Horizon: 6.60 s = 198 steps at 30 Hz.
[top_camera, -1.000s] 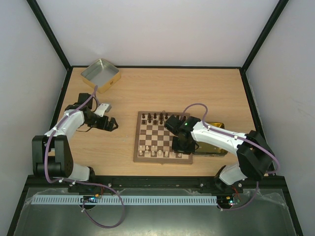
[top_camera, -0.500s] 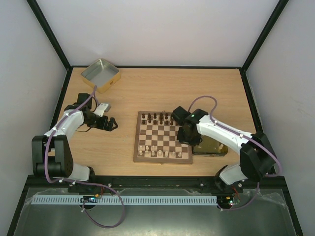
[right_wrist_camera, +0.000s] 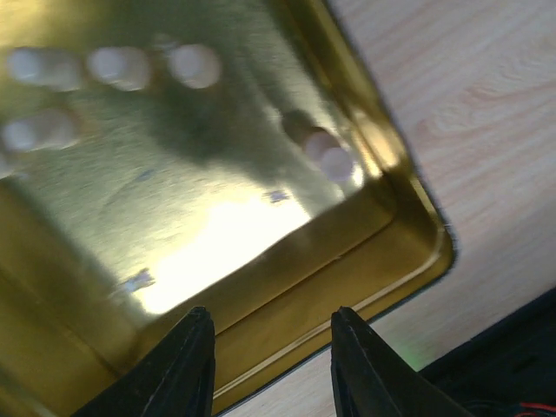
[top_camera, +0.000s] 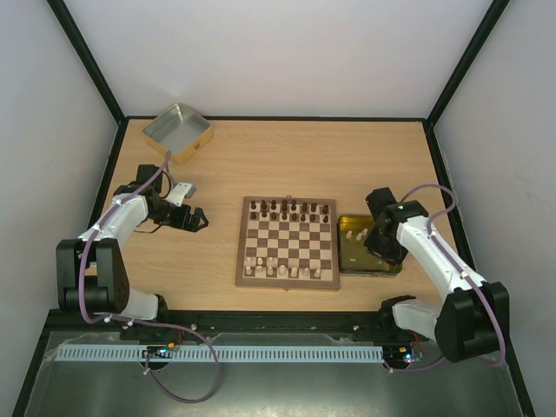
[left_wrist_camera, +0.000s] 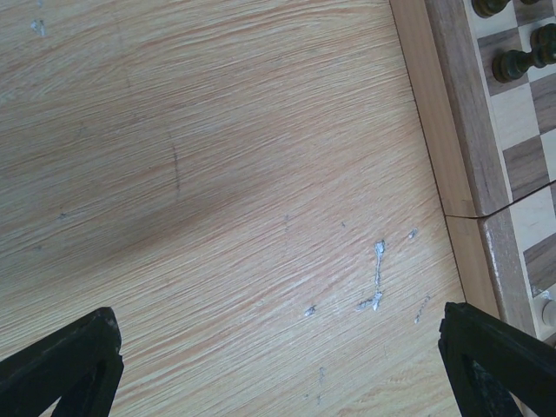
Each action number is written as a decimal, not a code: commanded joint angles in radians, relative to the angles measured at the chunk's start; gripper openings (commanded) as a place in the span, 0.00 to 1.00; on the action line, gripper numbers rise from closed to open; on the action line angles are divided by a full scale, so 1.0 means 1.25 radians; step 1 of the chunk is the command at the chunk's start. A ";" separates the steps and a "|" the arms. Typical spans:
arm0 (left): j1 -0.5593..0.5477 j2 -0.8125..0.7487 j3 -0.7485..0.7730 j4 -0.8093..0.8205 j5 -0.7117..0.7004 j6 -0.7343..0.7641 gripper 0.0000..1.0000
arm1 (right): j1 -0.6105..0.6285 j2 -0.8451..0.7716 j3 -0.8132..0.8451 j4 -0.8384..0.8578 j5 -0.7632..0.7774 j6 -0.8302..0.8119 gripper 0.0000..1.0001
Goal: Set up the chess pieces on the board
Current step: Pick up the chess piece from the storage box, then place the chess piece on the chessboard, then pick up the chess piece from the storage box.
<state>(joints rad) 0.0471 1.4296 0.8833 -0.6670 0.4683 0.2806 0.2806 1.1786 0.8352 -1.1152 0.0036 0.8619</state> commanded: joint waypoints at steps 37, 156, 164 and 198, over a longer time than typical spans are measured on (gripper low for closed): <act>0.012 0.014 0.020 -0.027 0.028 0.019 0.99 | -0.240 0.146 -0.033 0.131 0.012 -0.088 0.31; 0.027 0.016 0.020 -0.028 0.029 0.019 0.99 | 0.430 0.142 0.017 0.121 -0.138 0.185 0.25; 0.029 0.015 0.020 -0.027 0.027 0.018 0.99 | 0.414 0.146 0.057 0.077 -0.066 0.183 0.27; 0.029 0.031 0.022 -0.027 0.023 0.014 0.99 | 0.011 0.339 0.168 0.199 -0.089 -0.065 0.29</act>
<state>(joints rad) 0.0776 1.4677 0.8860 -0.6827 0.4934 0.2955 0.2985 1.5856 0.9989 -0.8936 -0.1020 0.7891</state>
